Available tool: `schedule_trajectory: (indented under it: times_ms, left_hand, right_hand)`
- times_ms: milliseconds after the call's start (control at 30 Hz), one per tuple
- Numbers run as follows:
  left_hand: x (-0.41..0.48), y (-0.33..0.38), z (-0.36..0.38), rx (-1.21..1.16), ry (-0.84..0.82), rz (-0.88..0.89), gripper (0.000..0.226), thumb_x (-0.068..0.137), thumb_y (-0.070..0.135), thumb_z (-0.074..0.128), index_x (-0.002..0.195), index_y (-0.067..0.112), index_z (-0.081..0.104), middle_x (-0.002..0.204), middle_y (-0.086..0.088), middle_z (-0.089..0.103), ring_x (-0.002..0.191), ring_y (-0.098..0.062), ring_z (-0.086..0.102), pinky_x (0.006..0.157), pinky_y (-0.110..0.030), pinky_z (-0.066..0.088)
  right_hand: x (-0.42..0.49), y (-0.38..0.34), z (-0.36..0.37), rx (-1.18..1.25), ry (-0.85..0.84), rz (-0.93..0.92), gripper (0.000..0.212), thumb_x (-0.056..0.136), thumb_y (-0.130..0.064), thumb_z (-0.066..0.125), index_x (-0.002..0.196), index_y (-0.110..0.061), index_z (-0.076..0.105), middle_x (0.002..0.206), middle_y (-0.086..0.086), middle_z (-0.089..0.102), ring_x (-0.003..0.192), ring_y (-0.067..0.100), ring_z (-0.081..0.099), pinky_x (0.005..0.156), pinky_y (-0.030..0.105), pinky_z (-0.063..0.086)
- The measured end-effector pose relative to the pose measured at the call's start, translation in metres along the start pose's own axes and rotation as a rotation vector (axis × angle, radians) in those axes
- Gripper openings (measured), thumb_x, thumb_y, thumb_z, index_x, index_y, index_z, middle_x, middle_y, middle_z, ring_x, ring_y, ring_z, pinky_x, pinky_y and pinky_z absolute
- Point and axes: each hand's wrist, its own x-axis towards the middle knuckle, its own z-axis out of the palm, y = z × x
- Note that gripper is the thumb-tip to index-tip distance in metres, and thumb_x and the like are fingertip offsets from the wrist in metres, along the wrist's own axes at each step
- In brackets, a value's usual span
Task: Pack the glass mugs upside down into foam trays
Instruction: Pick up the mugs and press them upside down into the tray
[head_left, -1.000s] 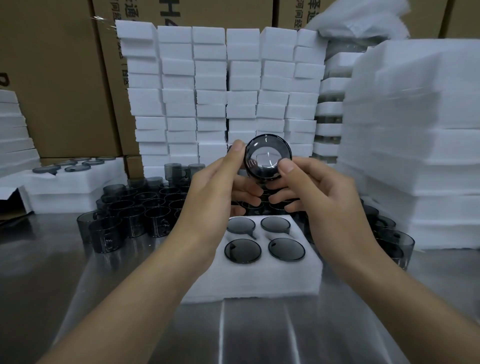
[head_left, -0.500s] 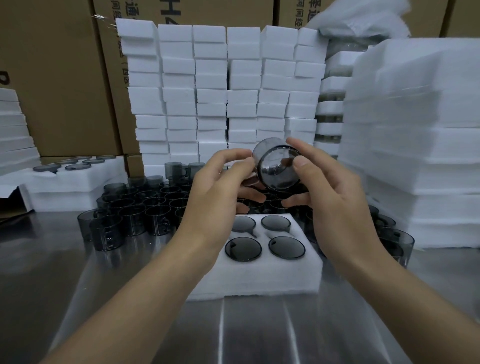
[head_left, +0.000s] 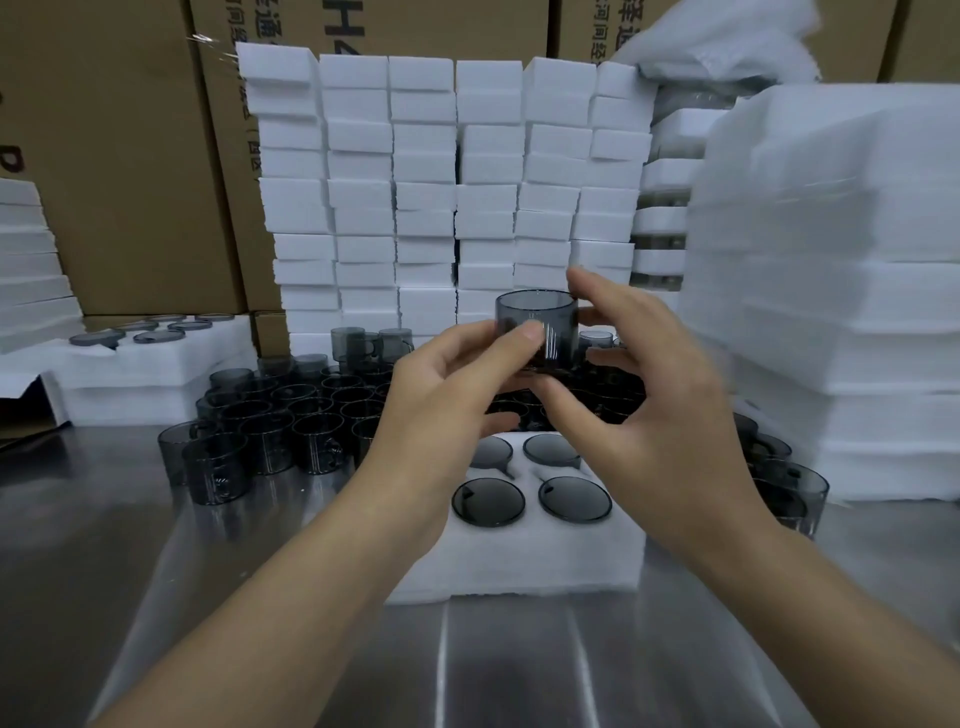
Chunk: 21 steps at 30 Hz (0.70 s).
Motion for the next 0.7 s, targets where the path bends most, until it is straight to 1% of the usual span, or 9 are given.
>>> schedule_trajectory:
  times_ms: [67, 133, 233, 367, 433, 467, 533, 600, 700]
  left_hand:
    - [0.001, 0.000, 0.000, -0.080, -0.049, -0.065, 0.025, 0.101, 0.040, 0.066, 0.108, 0.022, 0.082, 0.109, 0.005, 0.082, 0.101, -0.011, 0.078, 0.086, -0.035, 0.056]
    - [0.001, -0.001, 0.000, -0.188, -0.088, -0.141, 0.032, 0.103, 0.040, 0.058, 0.103, 0.018, 0.081, 0.105, -0.002, 0.080, 0.097, -0.016, 0.075, 0.079, -0.032, 0.057]
    - [-0.001, -0.003, 0.001, -0.278, -0.139, -0.198, 0.037, 0.099, 0.039, 0.051, 0.097, 0.016, 0.081, 0.102, -0.011, 0.075, 0.098, -0.024, 0.071, 0.075, -0.032, 0.058]
    - [-0.002, -0.003, 0.003, -0.243, -0.089, -0.178, 0.041, 0.102, 0.048, 0.057, 0.116, 0.016, 0.079, 0.101, 0.000, 0.071, 0.084, -0.015, 0.066, 0.070, -0.031, 0.057]
    - [-0.002, -0.002, 0.004, -0.245, -0.088, -0.189, 0.041, 0.101, 0.053, 0.062, 0.117, 0.021, 0.079, 0.101, 0.001, 0.071, 0.085, -0.015, 0.066, 0.071, -0.030, 0.058]
    - [-0.002, -0.001, 0.005, -0.261, -0.092, -0.199, 0.044, 0.102, 0.054, 0.060, 0.121, 0.019, 0.079, 0.103, -0.001, 0.072, 0.089, -0.016, 0.067, 0.072, -0.030, 0.058]
    - [-0.003, 0.000, 0.007, -0.326, -0.102, -0.231, 0.051, 0.107, 0.052, 0.051, 0.132, 0.013, 0.075, 0.112, -0.009, 0.077, 0.095, -0.019, 0.072, 0.077, -0.032, 0.061]
    - [-0.004, 0.000, 0.009, -0.419, -0.112, -0.266, 0.053, 0.110, 0.049, 0.045, 0.135, 0.011, 0.073, 0.119, -0.014, 0.077, 0.097, -0.023, 0.076, 0.077, -0.034, 0.064]
    - [-0.005, -0.003, 0.011, -0.406, -0.097, -0.247, 0.055, 0.107, 0.055, 0.050, 0.130, 0.012, 0.075, 0.110, -0.011, 0.077, 0.097, -0.023, 0.074, 0.081, -0.036, 0.064]
  right_hand:
    - [0.001, 0.000, 0.000, 0.035, -0.014, 0.074, 0.069, 0.092, -0.019, 0.083, 0.154, -0.023, 0.054, 0.141, -0.011, 0.064, 0.134, 0.010, 0.060, 0.110, 0.037, 0.053]
    - [0.001, -0.001, -0.001, 0.074, -0.048, 0.120, 0.068, 0.092, -0.022, 0.084, 0.153, -0.027, 0.055, 0.139, -0.012, 0.067, 0.132, 0.010, 0.063, 0.110, 0.037, 0.053]
    - [0.001, -0.003, -0.003, 0.041, -0.084, 0.074, 0.069, 0.090, -0.022, 0.085, 0.152, -0.030, 0.055, 0.139, -0.016, 0.065, 0.129, 0.010, 0.063, 0.110, 0.039, 0.052]
    - [0.001, -0.004, -0.004, -0.069, -0.094, -0.012, 0.069, 0.089, -0.023, 0.082, 0.153, -0.028, 0.055, 0.138, -0.017, 0.061, 0.134, 0.007, 0.056, 0.114, 0.031, 0.046]
    - [-0.001, -0.005, -0.002, -0.077, -0.090, -0.006, 0.070, 0.088, -0.026, 0.080, 0.153, -0.030, 0.054, 0.138, -0.017, 0.061, 0.135, 0.006, 0.055, 0.114, 0.027, 0.043]
    - [-0.001, -0.005, -0.001, -0.059, -0.081, 0.023, 0.072, 0.087, -0.028, 0.081, 0.153, -0.032, 0.053, 0.138, -0.018, 0.061, 0.135, 0.006, 0.055, 0.114, 0.026, 0.044]
    - [-0.001, -0.006, 0.000, 0.014, -0.061, 0.103, 0.075, 0.085, -0.031, 0.085, 0.152, -0.036, 0.053, 0.137, -0.020, 0.063, 0.132, 0.006, 0.059, 0.113, 0.030, 0.048]
    - [-0.001, -0.006, 0.000, 0.054, -0.048, 0.127, 0.073, 0.083, -0.032, 0.088, 0.148, -0.034, 0.057, 0.135, -0.018, 0.066, 0.130, 0.009, 0.062, 0.112, 0.037, 0.050]
    - [0.000, -0.004, -0.001, -0.008, -0.041, 0.059, 0.068, 0.086, -0.026, 0.088, 0.147, -0.030, 0.060, 0.136, -0.018, 0.065, 0.132, 0.008, 0.060, 0.112, 0.034, 0.048]
